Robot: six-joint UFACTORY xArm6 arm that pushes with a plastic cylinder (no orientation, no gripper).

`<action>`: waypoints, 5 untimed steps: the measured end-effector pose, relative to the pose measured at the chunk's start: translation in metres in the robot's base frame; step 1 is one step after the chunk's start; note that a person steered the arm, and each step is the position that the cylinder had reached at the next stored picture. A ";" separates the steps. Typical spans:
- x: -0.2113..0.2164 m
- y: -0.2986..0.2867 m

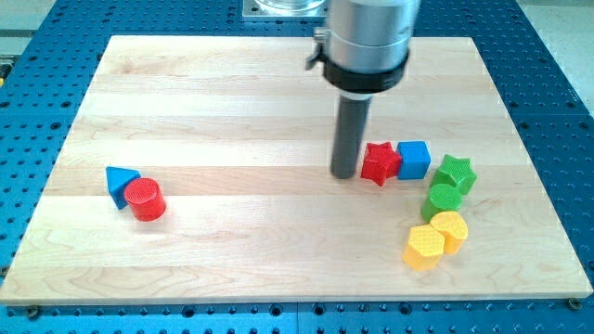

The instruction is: Drag the triangle and red circle to the bottom left side of the red star

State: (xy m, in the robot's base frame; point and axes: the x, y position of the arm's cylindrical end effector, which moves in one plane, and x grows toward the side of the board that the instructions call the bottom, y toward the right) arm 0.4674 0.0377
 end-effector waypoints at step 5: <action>0.036 -0.194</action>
State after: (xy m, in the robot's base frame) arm 0.5037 -0.1564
